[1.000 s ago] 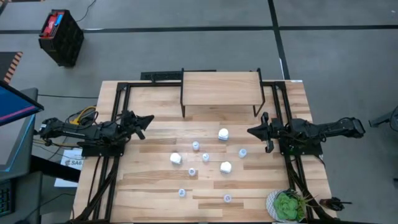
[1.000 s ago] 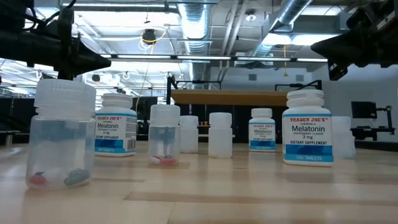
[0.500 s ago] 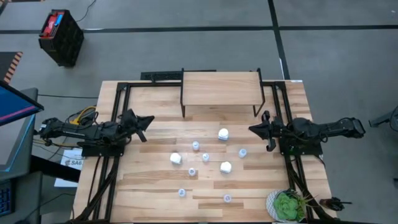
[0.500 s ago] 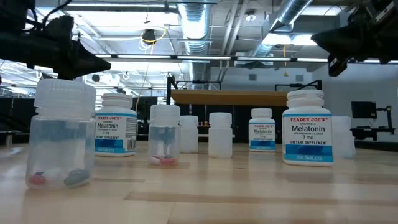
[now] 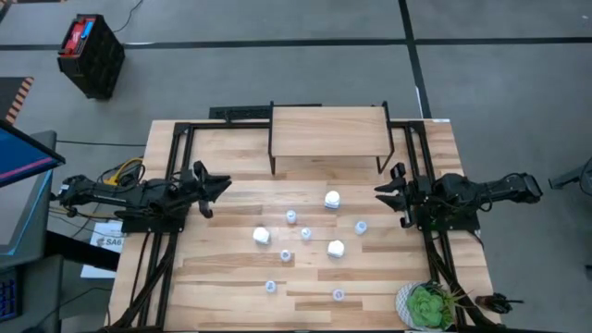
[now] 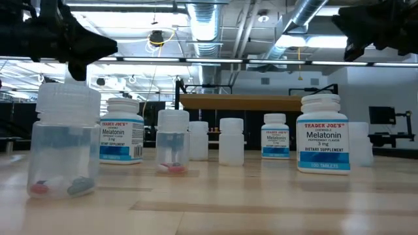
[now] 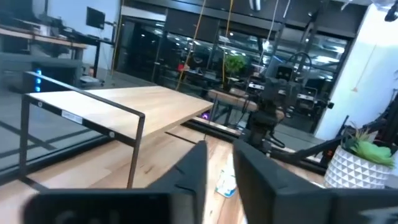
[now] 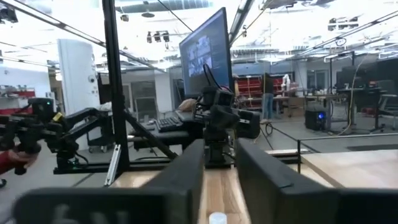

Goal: Pick and place medicine bottles onto shelf by color
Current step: Put the top right white pill bottle on the shelf

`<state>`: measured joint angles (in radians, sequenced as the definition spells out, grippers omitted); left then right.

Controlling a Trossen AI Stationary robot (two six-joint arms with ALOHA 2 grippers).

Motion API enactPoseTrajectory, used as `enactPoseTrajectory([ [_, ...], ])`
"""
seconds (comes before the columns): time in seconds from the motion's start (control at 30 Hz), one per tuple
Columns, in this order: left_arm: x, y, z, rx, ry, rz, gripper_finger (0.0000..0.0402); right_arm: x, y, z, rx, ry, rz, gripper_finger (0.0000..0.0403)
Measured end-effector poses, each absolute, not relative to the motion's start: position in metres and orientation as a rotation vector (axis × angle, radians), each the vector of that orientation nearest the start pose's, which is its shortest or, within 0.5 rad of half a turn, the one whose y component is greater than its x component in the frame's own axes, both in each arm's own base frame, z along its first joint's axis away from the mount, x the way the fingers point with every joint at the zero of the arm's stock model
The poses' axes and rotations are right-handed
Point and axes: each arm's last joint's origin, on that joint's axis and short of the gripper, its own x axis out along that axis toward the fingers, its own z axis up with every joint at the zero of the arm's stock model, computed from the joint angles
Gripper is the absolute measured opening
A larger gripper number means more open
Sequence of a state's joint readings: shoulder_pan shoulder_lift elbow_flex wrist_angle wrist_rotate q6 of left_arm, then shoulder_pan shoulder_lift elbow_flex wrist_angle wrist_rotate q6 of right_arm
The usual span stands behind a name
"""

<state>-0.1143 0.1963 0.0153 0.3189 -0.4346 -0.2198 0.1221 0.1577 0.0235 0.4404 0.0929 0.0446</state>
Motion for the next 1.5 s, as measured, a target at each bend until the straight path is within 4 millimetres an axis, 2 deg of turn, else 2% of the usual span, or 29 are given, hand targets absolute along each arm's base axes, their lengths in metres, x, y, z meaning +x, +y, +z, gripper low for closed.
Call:
enactPoseTrajectory([
  [0.2, 0.107, 0.000, 0.184, -0.195, -0.165, 0.307, 0.0177, 0.102, 0.010, 0.200, 0.126, -0.285, 0.044, 0.0224],
  [0.33, 0.106, 0.000, 0.186, -0.186, -0.184, 0.301, 0.0215, 0.101, 0.010, 0.204, 0.268, -0.298, 0.061, 0.0247],
  [0.43, 0.106, -0.001, 0.187, -0.194, -0.195, 0.276, 0.0225, 0.098, 0.010, 0.224, 0.289, -0.279, 0.066, 0.0247],
  [0.53, 0.106, -0.001, 0.191, -0.211, -0.205, 0.250, 0.0226, 0.092, 0.009, 0.252, 0.280, -0.193, 0.048, 0.0239],
  [0.63, 0.107, -0.003, 0.201, -0.196, -0.216, 0.189, 0.0226, 0.086, 0.007, 0.280, 0.265, -0.061, 0.006, 0.0228],
  [0.8, 0.117, -0.006, 0.223, -0.145, -0.180, 0.130, 0.0226, 0.087, 0.007, 0.310, 0.242, 0.141, -0.024, 0.0210],
  [0.9, 0.133, -0.009, 0.236, -0.084, -0.094, 0.099, 0.0226, 0.091, 0.008, 0.322, 0.227, 0.245, -0.038, 0.0202],
  [1.0, 0.156, -0.011, 0.250, 0.012, 0.039, 0.104, 0.0226, 0.099, 0.009, 0.324, 0.210, 0.328, -0.048, 0.0196],
  [1.17, 0.199, -0.012, 0.263, 0.156, 0.264, 0.078, 0.0226, 0.115, 0.011, 0.316, 0.197, 0.418, -0.058, 0.0192],
  [1.33, 0.238, -0.010, 0.271, 0.233, 0.374, -0.022, 0.0226, 0.129, 0.013, 0.308, 0.184, 0.496, -0.067, 0.0191],
  [1.5, 0.262, -0.004, 0.273, 0.229, 0.467, -0.120, 0.0226, 0.145, 0.015, 0.299, 0.171, 0.571, -0.076, 0.0190],
])
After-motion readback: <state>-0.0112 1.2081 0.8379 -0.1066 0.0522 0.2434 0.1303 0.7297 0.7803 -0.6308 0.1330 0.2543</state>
